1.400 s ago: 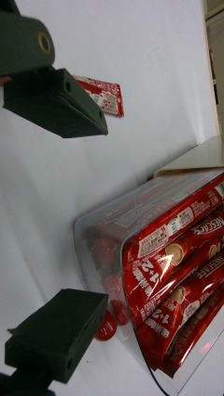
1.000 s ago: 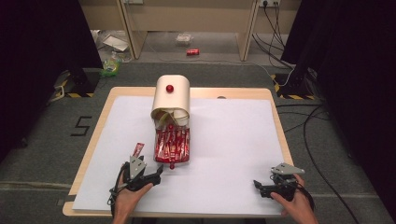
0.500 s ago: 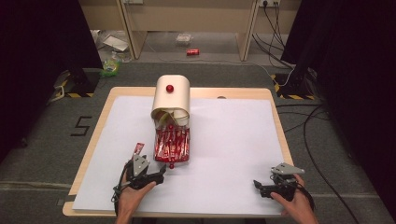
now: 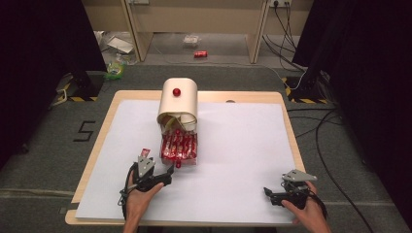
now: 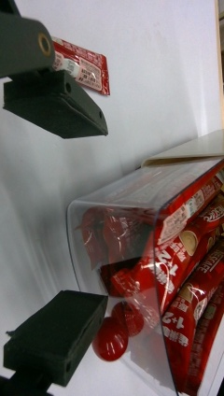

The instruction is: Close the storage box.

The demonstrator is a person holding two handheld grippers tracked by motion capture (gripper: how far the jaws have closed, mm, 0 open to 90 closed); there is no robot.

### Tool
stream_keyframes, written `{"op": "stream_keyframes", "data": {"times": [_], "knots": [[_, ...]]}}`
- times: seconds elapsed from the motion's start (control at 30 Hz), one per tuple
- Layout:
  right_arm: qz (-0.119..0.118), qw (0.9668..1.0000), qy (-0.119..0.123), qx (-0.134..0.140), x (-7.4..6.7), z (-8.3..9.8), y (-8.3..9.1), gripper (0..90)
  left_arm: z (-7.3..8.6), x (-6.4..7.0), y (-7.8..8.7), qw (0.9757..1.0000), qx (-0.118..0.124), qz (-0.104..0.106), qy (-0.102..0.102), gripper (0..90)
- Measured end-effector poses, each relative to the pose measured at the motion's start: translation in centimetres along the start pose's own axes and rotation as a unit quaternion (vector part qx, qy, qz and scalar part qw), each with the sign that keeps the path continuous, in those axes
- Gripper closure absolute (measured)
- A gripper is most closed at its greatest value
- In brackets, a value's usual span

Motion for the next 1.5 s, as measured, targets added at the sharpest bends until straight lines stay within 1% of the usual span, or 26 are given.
{"op": "stream_keyframes", "data": {"times": [0.1, 0.27, 0.37, 0.47, 0.53, 0.63, 0.67, 0.8, 1.03, 1.07, 1.23, 1.3, 1.4, 1.5], "knots": [[0.000, 1.0000, 0.001, -0.001, 0.0, 0.0, 0.0, 9.6, -0.2, 0.0, -0.1, 1.0000, 0.000, -0.002, 0.001, 15.0], [0.000, 1.0000, 0.001, -0.001, 0.0, 0.0, 0.0, 9.6, -0.5, 0.1, -0.3, 1.0000, 0.000, 0.001, 0.000, 15.0], [0.000, 1.0000, 0.001, -0.001, 0.0, 0.0, 0.0, 9.6, -0.7, 0.1, -0.5, 1.0000, -0.001, 0.002, -0.003, 14.9], [0.000, 1.0000, 0.002, 0.000, 0.0, 0.0, 0.0, 9.6, -0.9, 0.0, -0.8, 1.0000, -0.003, -0.003, -0.005, 14.9], [0.000, 1.0000, 0.001, 0.000, 0.0, 0.0, 0.0, 9.6, -1.0, -0.1, -0.9, 0.9999, -0.005, -0.003, -0.009, 14.8], [0.000, 1.0000, 0.000, 0.000, 0.0, 0.0, 0.0, 9.6, -1.3, -0.2, -1.3, 0.9999, -0.008, -0.002, -0.007, 14.7], [0.000, 1.0000, 0.001, -0.001, 0.0, 0.0, 0.0, 9.6, -1.5, -0.3, -1.6, 0.9999, -0.008, -0.005, -0.010, 14.8], [0.000, 1.0000, 0.000, 0.000, 0.0, 0.0, 0.0, 9.6, -1.7, -0.3, -2.0, 0.9999, -0.010, -0.002, -0.012, 14.8], [0.000, 1.0000, 0.000, 0.000, 0.0, 0.0, 0.0, 9.6, -2.2, -0.5, -2.7, 0.9998, -0.012, -0.004, -0.015, 14.7], [0.000, 1.0000, 0.000, 0.000, 0.0, 0.0, 0.0, 9.6, -2.3, -0.5, -2.8, 0.9998, -0.012, -0.005, -0.018, 14.7], [0.000, 1.0000, 0.000, 0.000, 0.0, 0.0, 0.0, 9.6, -2.5, -0.6, -3.1, 0.9998, -0.011, -0.005, -0.015, 14.7], [0.000, 1.0000, 0.000, 0.000, 0.0, 0.0, 0.0, 9.6, -2.6, -0.7, -3.3, 0.9998, -0.010, -0.005, -0.017, 14.7], [0.000, 1.0000, 0.000, 0.000, 0.0, 0.0, 0.0, 9.6, -2.9, -0.8, -3.7, 0.9999, -0.007, -0.008, -0.012, 14.8], [0.000, 1.0000, -0.001, 0.000, 0.0, 0.0, 0.0, 9.6, -3.1, -0.9, -4.0, 0.9999, -0.006, -0.007, -0.012, 14.8]]}}
Point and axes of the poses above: each handheld gripper's, and its own axes: y roughly backward along the jaws, z roughly out of its underside, x roughly to its right, the point moved 9 cm from there along -y, roughly forward along the jaws, and after that the axes turned 5 degrees about y, right-handed, at the moved point
